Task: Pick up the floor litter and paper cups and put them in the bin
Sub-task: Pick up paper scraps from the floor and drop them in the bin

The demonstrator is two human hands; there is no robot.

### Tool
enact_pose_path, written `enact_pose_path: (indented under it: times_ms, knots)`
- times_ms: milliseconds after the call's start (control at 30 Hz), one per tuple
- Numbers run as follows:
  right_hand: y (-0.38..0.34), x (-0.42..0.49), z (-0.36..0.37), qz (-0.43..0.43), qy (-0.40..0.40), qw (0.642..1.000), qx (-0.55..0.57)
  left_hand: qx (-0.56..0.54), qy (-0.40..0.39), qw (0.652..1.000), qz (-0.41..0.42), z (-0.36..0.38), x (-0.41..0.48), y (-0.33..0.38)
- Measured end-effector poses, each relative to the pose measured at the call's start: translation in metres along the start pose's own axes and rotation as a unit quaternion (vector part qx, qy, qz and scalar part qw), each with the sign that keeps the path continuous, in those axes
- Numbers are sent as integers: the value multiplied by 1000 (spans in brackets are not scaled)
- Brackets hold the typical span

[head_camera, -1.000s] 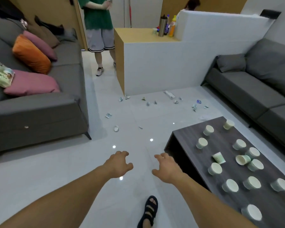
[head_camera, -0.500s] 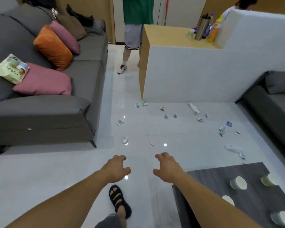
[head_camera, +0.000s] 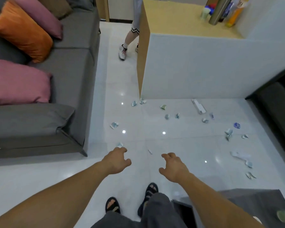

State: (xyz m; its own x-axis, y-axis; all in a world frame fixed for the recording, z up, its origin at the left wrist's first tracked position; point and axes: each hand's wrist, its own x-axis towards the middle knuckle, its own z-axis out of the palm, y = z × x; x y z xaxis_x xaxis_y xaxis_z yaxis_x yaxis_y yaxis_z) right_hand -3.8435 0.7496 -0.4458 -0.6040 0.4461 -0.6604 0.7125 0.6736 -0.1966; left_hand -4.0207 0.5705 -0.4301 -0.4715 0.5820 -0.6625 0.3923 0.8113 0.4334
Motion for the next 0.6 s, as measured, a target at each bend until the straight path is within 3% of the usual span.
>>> enact_pose_path:
  times_ms: [333, 600]
  knots:
    - [48, 222, -23, -48, -79, 995, -30, -39, -46, 993, -103, 9, 177, 32]
    - [98, 449, 93, -48, -108, 991, -59, -62, -38, 992, -106, 106, 400, -28]
